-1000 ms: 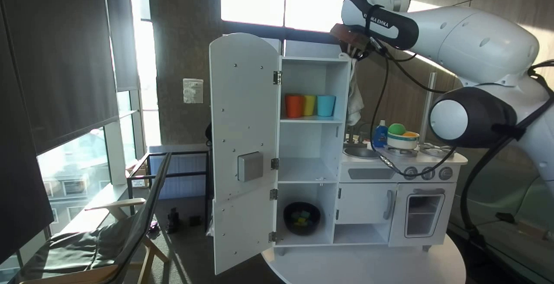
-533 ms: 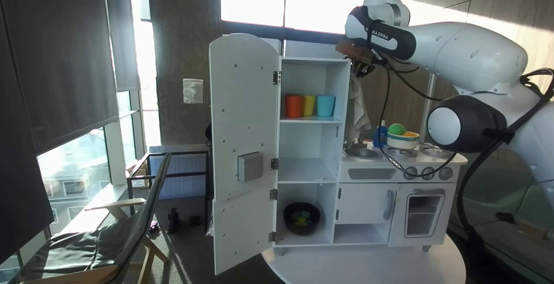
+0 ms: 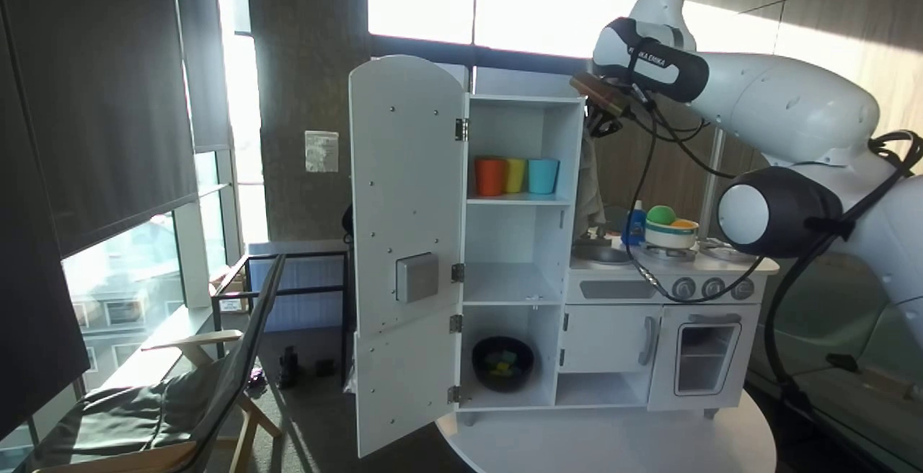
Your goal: Pick up the white cloth and put it into the sink and wipe it
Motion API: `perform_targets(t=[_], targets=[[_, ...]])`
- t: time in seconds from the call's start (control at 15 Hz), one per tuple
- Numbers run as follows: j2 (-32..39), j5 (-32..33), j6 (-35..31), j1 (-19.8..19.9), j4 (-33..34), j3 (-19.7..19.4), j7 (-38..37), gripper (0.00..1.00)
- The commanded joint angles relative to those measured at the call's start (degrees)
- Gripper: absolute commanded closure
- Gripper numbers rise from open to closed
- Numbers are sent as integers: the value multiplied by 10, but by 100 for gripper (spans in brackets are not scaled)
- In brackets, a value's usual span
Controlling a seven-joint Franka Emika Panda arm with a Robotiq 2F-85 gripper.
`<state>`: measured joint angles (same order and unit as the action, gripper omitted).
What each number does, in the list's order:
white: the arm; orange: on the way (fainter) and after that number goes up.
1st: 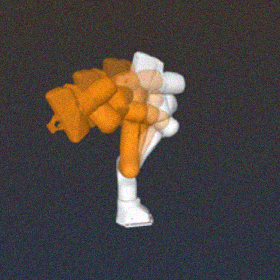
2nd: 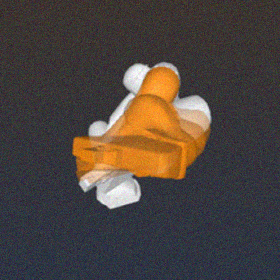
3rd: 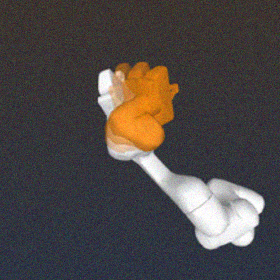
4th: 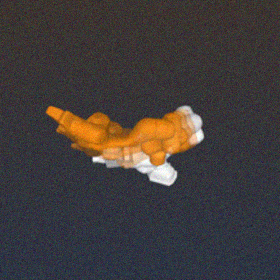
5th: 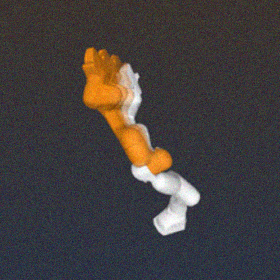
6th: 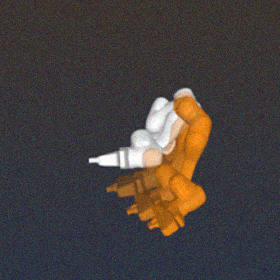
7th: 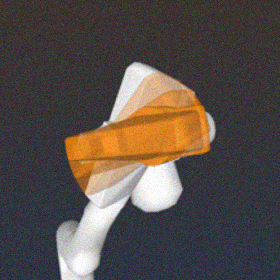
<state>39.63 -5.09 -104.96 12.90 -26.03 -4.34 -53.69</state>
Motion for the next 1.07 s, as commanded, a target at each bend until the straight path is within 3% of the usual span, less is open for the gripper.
perform_targets(t=[0.0, 0.13, 0.4, 1.0], targets=[[11, -62, -66, 44, 16, 30, -5, 92], [9, -97, -88, 70, 11, 45, 3, 92], [18, -131, -40, 101, 14, 61, 26, 91], [45, -119, 180, 104, 11, 58, 88, 92]])
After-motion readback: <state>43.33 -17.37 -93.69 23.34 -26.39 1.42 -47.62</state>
